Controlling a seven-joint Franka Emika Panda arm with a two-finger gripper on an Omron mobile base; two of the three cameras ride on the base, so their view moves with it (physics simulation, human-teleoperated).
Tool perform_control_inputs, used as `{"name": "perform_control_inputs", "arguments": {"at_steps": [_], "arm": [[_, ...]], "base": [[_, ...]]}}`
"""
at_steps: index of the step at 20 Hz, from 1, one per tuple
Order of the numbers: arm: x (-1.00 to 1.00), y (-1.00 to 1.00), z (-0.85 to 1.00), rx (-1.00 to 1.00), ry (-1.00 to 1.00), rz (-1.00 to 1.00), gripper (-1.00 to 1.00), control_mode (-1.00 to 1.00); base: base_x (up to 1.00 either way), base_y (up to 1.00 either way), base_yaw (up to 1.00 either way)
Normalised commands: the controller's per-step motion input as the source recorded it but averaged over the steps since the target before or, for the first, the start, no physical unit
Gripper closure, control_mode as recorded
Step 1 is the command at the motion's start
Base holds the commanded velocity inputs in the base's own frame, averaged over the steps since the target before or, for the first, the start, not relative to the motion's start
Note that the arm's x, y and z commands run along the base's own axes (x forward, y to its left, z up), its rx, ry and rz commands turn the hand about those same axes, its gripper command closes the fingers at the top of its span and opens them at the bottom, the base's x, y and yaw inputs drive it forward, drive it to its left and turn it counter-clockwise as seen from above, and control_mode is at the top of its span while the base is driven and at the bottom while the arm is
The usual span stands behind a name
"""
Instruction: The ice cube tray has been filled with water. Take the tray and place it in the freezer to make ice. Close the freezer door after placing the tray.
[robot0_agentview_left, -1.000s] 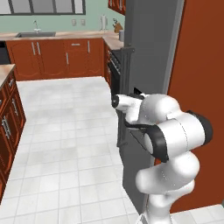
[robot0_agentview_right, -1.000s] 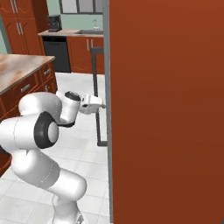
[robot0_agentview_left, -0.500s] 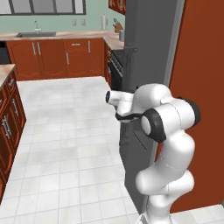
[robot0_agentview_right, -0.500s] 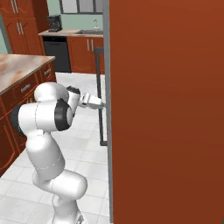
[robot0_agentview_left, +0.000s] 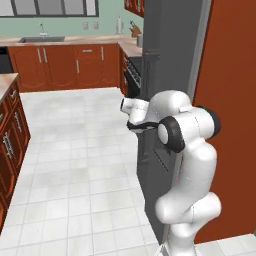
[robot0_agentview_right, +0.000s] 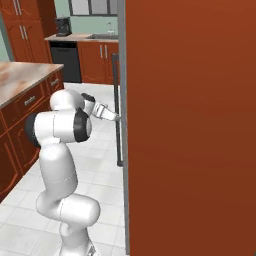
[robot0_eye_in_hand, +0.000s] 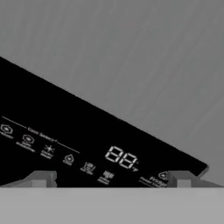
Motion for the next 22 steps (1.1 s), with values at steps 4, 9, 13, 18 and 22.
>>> {"name": "perform_control_inputs", "arguments": {"at_steps": [4,9,13,18,22], "arm": [[0.08,-0.42,-0.14,-0.03,-0.18,-0.31,-1.0,-1.0],[0.06,-0.44,-0.19,-0.06,-0.2,-0.31,-1.0,-1.0],[0.04,-0.4,-0.21,-0.08,-0.15,-0.32,-1.0,-1.0],[0.01,-0.26,-0.18,-0.09,-0.1,-0.29,-1.0,-1.0],[0.0,-0.05,-0.1,-0.1,-0.14,-0.17,-1.0,-1.0]], "base": [[0.0,0.0,0.0],[0.0,0.0,0.0],[0.0,0.0,0.0],[0.0,0.0,0.0],[0.0,0.0,0.0]]}}
